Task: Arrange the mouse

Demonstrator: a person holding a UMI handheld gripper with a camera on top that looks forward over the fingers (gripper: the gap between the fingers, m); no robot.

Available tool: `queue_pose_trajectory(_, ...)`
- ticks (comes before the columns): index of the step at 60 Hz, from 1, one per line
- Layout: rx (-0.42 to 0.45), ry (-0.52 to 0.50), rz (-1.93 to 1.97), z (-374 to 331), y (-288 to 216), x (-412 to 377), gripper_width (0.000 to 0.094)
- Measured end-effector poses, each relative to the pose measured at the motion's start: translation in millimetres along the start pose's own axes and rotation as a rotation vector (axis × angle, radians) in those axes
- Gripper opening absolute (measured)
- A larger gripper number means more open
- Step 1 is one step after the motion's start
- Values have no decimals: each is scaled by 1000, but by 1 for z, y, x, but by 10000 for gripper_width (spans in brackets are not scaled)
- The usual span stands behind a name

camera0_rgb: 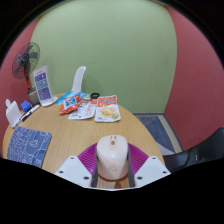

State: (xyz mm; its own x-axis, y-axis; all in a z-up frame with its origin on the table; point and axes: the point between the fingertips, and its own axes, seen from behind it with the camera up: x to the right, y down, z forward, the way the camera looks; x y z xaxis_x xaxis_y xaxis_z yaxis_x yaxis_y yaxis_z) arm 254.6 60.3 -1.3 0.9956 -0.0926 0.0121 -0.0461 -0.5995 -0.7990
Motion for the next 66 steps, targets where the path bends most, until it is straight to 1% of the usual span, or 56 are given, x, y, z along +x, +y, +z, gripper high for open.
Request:
queue_pose_trajectory(4,22,42,-1,-12,-11,7,407)
queue_pose_trajectory(9,77,99,16,-38,-44,17,406)
queue_pose_trajectory(13,153,143,40,-72,-83,17,407)
queue_pose_trajectory(17,239,166,62,-110,-129,4,407)
queue_pose_trajectory(23,359,146,66,-164,-190,-48,406)
queue_pose_trajectory(26,395,103,64,-180,-205,-89,405)
queue_pose_trajectory(28,402,70,68,-185,-207,-119,405)
queue_pose_trajectory(30,393,34,72,-185,-200,-150,405)
queue_pose_trajectory(33,347,-18,65,-175,-185,-194,403)
queue_pose_trajectory(36,284,-56,54,-157,-153,-234,403)
queue_pose_trajectory(37,264,-68,51,-148,-134,-247,403)
queue_pose_trajectory(41,155,-103,24,-122,-82,-286,403)
queue_pose_trajectory(44,89,-122,-4,-102,-46,-307,405)
queue_pose_trajectory(48,30,-116,-42,-80,-2,-322,409)
queue_pose_trajectory(55,-26,-132,-63,-63,40,-336,479)
queue_pose_trajectory(56,-36,-131,-66,-61,45,-336,494)
queue_pose_trajectory(59,-20,-121,-74,-61,45,-337,534)
queue_pose_trajectory(60,-28,-114,-78,-63,46,-335,548)
queue_pose_trajectory(61,-35,-109,-83,-65,47,-335,583)
queue_pose_trajectory(66,-40,-102,-96,-80,42,-338,860)
